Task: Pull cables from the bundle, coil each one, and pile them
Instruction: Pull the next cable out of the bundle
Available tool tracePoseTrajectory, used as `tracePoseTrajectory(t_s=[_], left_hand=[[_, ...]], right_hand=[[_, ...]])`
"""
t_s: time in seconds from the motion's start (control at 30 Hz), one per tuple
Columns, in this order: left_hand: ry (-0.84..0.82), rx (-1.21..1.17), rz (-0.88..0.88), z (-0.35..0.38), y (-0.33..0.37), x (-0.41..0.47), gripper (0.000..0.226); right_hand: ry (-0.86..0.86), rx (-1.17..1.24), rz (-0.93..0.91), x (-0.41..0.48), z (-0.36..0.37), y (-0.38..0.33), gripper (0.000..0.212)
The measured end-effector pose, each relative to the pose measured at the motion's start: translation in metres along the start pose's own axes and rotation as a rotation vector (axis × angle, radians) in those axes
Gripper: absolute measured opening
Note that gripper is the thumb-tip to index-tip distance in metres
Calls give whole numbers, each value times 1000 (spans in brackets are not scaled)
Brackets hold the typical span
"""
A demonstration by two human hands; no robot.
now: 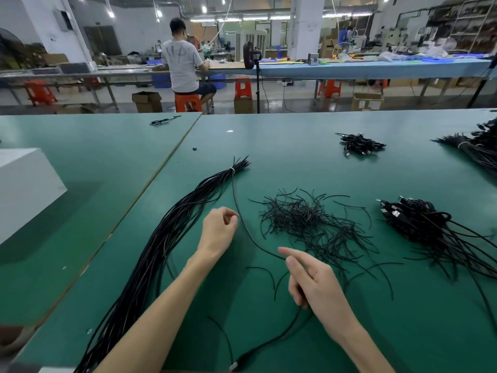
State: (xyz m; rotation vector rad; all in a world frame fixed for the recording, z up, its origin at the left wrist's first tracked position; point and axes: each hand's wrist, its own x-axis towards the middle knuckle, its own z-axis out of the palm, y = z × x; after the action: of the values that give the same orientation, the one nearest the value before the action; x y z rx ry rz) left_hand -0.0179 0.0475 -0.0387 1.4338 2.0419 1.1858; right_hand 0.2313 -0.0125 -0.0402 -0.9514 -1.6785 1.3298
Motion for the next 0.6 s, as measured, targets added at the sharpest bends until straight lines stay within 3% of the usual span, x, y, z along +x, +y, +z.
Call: tracePoseTrajectory(t_s=[0.13, 0.3, 0.4, 0.47, 0.6], left_hand=[[155, 518, 187, -42, -23, 20, 32], [-171, 701, -25, -54, -39, 50, 51], [-238, 775, -62, -45, -50, 52, 57], [-230, 784, -69, -42, -54, 51, 59], [-218, 772, -94, -38, -56, 53, 61]], right_hand=[[-23, -43, -1, -1, 3, -1, 25], [-104, -71, -37, 0, 5, -3, 28], [-125, -114, -56, -1, 8, -1, 30], [-153, -268, -121, -3, 16, 2, 32], [-257, -725, -426, -7, 41, -1, 40]])
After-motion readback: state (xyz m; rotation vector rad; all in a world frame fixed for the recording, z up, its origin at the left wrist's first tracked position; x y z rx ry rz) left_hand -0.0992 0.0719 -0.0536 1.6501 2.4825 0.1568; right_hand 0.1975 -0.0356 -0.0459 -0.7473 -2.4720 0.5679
